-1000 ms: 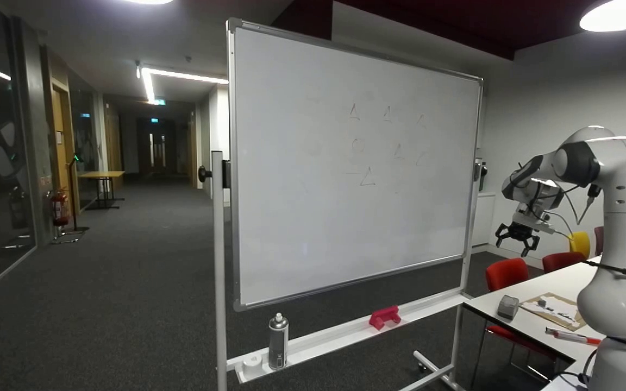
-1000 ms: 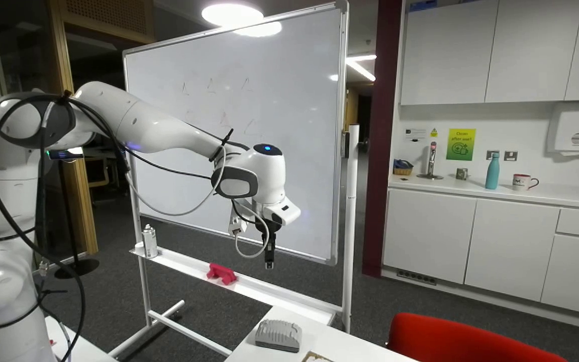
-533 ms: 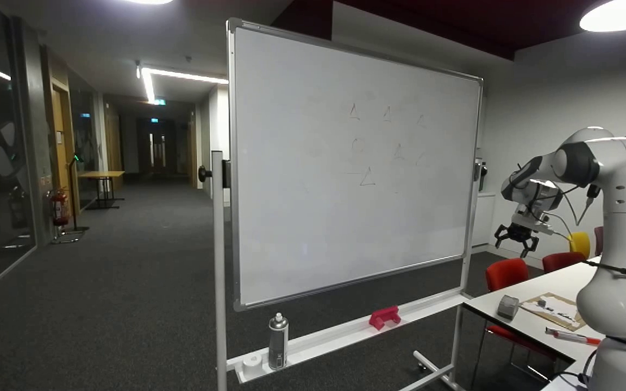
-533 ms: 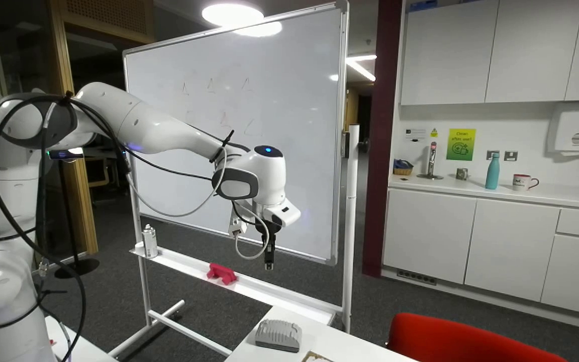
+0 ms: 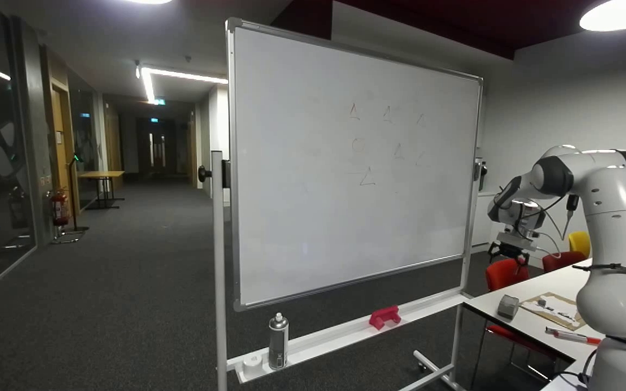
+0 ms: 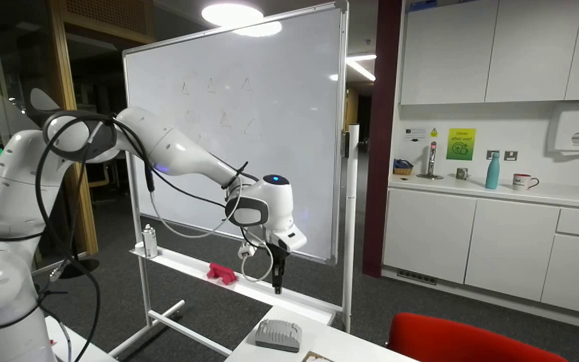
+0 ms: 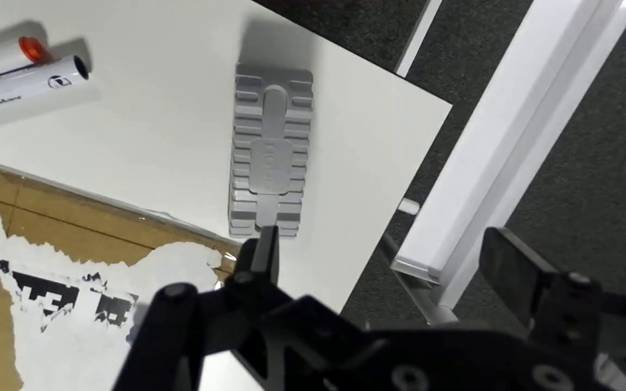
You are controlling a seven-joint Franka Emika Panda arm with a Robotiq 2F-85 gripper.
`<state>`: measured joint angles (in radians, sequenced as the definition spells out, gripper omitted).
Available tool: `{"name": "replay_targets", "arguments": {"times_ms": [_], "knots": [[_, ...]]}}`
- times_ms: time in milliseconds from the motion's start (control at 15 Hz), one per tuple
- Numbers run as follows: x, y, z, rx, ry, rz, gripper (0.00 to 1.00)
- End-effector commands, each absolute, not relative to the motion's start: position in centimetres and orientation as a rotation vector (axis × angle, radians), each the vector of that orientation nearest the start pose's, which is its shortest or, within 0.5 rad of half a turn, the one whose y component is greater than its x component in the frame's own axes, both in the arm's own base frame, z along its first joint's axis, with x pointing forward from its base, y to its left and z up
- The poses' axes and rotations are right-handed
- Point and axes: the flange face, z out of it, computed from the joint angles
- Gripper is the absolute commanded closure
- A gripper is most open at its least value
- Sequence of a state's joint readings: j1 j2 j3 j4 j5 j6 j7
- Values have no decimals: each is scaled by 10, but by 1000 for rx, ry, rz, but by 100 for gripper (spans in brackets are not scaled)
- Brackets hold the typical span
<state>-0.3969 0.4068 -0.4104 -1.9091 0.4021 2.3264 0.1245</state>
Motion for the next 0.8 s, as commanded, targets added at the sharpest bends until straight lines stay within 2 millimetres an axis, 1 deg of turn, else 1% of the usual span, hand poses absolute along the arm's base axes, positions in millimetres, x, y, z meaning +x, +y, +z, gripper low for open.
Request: {"name": "replay_targets", "arguments": {"times_ms": [0, 133, 267, 533, 733], "knots": [[459, -456, 260, -2524, 1785, -112, 0], [457, -458, 243, -2533, 1819, -76, 0], [455, -457, 234, -2542, 1839, -42, 0], [448, -454, 228, -2550, 1852, 4, 0], [443, -457, 222, -2557, 1856, 7, 0]]}}
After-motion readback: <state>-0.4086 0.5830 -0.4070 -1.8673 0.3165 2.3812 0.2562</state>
